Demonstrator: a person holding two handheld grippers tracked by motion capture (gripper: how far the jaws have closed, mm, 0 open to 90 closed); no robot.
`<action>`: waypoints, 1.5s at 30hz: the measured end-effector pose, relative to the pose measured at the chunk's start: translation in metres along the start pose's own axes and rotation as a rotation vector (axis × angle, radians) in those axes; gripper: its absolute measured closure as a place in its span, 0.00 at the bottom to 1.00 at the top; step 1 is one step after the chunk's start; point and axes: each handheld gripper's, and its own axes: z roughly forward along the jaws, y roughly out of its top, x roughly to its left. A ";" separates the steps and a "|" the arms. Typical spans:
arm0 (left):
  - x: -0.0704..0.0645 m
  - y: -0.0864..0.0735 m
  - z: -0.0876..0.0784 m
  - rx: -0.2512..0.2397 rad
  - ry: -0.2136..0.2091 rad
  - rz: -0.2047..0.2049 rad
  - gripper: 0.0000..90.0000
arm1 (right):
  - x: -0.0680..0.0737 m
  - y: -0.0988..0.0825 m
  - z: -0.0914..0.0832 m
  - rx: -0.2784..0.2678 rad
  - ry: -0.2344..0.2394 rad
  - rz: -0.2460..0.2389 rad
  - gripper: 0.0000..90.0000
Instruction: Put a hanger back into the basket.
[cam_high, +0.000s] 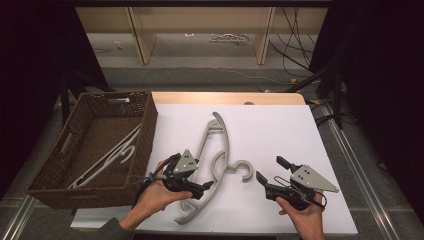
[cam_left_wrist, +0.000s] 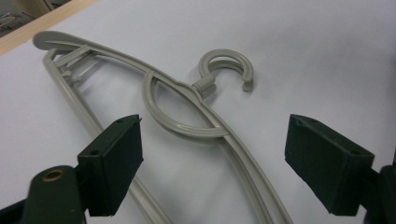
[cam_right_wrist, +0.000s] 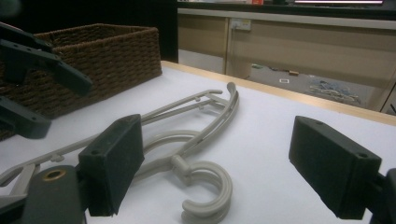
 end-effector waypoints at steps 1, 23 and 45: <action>0.000 0.001 0.004 0.006 -0.003 -0.002 0.21 | 0.000 0.000 0.000 0.005 0.001 -0.003 0.21; -0.001 0.022 0.080 0.211 -0.032 0.005 0.28 | -0.002 0.000 -0.001 0.013 0.003 -0.006 0.21; 0.016 0.023 0.118 0.348 -0.074 -0.070 0.53 | -0.002 0.000 0.003 -0.010 0.016 -0.003 0.21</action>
